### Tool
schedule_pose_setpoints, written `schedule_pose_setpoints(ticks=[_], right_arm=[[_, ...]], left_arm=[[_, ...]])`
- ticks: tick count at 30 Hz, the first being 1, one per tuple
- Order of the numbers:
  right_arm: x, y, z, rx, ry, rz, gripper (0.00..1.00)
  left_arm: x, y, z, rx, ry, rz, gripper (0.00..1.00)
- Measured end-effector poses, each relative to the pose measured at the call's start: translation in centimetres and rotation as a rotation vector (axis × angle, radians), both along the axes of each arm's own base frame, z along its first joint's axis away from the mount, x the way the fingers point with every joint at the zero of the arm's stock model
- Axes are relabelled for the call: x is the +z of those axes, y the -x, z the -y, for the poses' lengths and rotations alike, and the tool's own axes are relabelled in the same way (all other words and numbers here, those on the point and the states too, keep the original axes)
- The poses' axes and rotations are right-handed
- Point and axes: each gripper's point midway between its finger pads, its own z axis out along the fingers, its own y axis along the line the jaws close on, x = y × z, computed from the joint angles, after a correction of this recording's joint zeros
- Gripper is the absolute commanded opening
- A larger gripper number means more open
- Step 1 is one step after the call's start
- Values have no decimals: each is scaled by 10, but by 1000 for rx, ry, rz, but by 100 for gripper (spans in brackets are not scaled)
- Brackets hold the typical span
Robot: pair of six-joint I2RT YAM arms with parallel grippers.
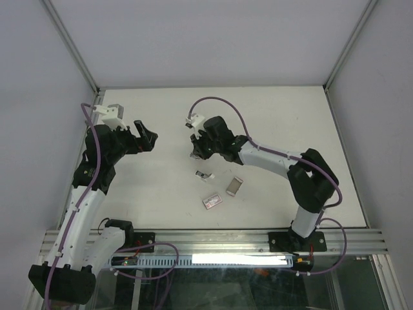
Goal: Load the staples into the stapler
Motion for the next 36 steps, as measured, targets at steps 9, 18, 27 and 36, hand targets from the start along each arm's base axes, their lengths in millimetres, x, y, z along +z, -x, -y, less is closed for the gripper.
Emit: schedule_pose_setpoints(ticks=[9,18,27,36], right_arm=[[-28,-38,-26,60,71,107,4],[-54,-45,-29,106,133,125,4],[-62,-47,-34,127,138,120,3],[-62,-48,-35,127,139,120,3]], left_arm=[[15,6,-7,34,-7,58,99],[13,5,-12,54,-10,53,99],[13,4,-14,61,-11,52,99],[11,3,-18,71,-11,49,99]])
